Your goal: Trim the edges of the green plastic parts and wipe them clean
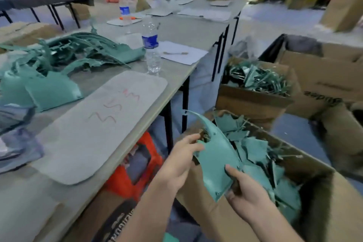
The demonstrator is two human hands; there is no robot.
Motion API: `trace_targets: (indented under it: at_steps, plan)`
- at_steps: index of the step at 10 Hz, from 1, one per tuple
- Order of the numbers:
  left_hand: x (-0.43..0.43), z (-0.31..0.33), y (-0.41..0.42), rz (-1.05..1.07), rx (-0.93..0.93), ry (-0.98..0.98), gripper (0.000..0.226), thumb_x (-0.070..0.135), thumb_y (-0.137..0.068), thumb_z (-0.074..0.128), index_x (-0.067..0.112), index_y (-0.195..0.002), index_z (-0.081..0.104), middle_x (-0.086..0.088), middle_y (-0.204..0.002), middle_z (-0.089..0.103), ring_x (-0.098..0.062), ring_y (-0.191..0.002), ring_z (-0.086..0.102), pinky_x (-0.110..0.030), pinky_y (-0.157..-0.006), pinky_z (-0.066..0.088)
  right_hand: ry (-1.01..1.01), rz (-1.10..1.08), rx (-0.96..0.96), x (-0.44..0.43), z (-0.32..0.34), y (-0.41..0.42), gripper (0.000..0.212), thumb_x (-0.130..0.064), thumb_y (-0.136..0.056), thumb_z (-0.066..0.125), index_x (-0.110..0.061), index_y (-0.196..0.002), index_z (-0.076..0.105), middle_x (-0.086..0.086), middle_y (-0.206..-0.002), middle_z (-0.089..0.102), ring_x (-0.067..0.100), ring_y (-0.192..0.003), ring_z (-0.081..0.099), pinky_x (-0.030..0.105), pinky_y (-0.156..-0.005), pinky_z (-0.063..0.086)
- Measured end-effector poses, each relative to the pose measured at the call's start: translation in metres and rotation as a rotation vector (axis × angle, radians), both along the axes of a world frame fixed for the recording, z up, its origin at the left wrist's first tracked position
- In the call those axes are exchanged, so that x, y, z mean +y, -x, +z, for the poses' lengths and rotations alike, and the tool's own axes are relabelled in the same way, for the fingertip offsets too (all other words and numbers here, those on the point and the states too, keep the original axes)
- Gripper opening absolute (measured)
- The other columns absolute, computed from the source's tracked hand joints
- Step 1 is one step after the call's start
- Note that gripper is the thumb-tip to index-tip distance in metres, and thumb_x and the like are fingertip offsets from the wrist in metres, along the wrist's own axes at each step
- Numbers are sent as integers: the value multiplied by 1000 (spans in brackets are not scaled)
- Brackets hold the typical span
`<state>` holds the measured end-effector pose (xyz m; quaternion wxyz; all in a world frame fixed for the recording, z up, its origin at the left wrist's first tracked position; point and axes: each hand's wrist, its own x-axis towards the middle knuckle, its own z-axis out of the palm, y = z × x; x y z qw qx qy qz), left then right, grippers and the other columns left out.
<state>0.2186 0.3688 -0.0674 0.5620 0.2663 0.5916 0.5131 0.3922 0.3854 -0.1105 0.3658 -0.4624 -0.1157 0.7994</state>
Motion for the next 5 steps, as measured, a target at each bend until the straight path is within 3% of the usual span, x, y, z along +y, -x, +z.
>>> trace_targets:
  at_steps: [1, 2, 3, 4, 5]
  plan:
    - [23, -16, -39, -141, -54, 45, 38, 4, -90, 60, 27, -119, 64, 2, -109, 76, -17, -103, 71, -37, -89, 57, 90, -134, 12, 12, -25, -41, 21, -9, -102, 54, 1, -116, 67, 18, -105, 77, 30, -80, 77, 45, -63, 64]
    - [38, -27, -66, -205, -116, 108, 47, 19, -96, 63, 30, -140, 51, 2, -136, 62, -19, -124, 59, -43, -107, 47, 118, -278, 43, 40, -44, -78, 29, -16, -104, 54, -1, -127, 63, 20, -116, 74, 34, -102, 73, 47, -87, 60]
    - [41, -31, -70, -221, -29, 153, 54, 27, -94, 66, 34, -143, 46, 2, -145, 50, -16, -127, 51, -42, -113, 43, 146, -353, -49, 72, -61, -101, 38, -30, -101, 61, -4, -129, 59, 15, -121, 70, 31, -115, 65, 47, -108, 47]
    - [32, -31, -55, -170, 35, 125, 51, 22, -94, 64, 32, -143, 51, 5, -140, 52, -8, -117, 53, -34, -106, 47, 260, 45, -284, 72, -90, -98, 44, -44, -102, 58, -1, -111, 56, 16, -93, 61, 28, -80, 58, 41, -79, 51]
    - [19, -22, -24, -67, 143, 22, 45, 3, -98, 59, 14, -141, 53, -2, -127, 62, 3, -99, 62, -19, -88, 50, 248, 324, -357, 51, -112, -77, 17, -24, -100, 59, -9, -91, 60, 8, -71, 55, 18, -54, 41, 28, -57, 31]
